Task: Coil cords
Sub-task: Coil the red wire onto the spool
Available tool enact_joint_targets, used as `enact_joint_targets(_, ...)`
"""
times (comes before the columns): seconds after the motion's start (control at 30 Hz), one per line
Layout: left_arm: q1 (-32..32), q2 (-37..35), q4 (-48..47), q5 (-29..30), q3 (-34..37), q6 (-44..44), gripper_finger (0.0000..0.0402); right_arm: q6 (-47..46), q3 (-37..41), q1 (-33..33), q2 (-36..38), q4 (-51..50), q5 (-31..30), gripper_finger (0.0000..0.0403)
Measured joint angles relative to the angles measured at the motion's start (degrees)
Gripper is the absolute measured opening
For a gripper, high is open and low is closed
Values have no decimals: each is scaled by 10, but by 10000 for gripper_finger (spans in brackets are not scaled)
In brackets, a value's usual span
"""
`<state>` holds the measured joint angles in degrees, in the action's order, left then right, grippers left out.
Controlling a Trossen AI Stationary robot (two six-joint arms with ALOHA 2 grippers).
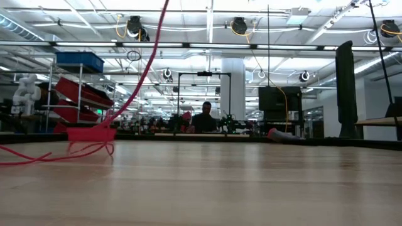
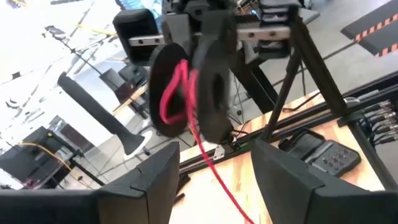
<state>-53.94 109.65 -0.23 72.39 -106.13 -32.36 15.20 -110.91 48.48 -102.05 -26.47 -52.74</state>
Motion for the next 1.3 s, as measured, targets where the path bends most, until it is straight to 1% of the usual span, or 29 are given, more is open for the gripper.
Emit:
enact_joint_targets(0.2,-7,0,35,17,0,-14,208,-18,0,11,7,7,-81,0)
enact_joint_targets(0.3,0,0,43,22,0,-10,208,-32,0,18,12,10,-89,0)
enact_joint_targets(0.43,17,0,38,34,0,31,208,-38,0,28,15,14,-96,0)
enact_joint_targets(0.57,30,0,32,39,0,56,207,-33,0,40,16,20,-133,0)
enact_joint_targets(0.7,35,1,-28,32,0,96,207,-21,0,56,17,20,-161,0)
enact_joint_targets(0.93,53,1,-97,28,0,167,207,-23,0,79,25,21,-165,0)
enact_joint_targets(1.0,58,1,-102,16,0,182,207,-21,0,83,25,22,-165,0)
enact_joint_targets(1.13,69,1,-115,-76,0,215,207,-19,0,84,25,23,-165,0)
enact_joint_targets(1.17,72,1,-116,-91,0,218,207,-17,0,83,25,23,-165,0)
enact_joint_targets(1.3,78,1,-129,-100,0,235,207,-15,0,83,26,23,-165,0)
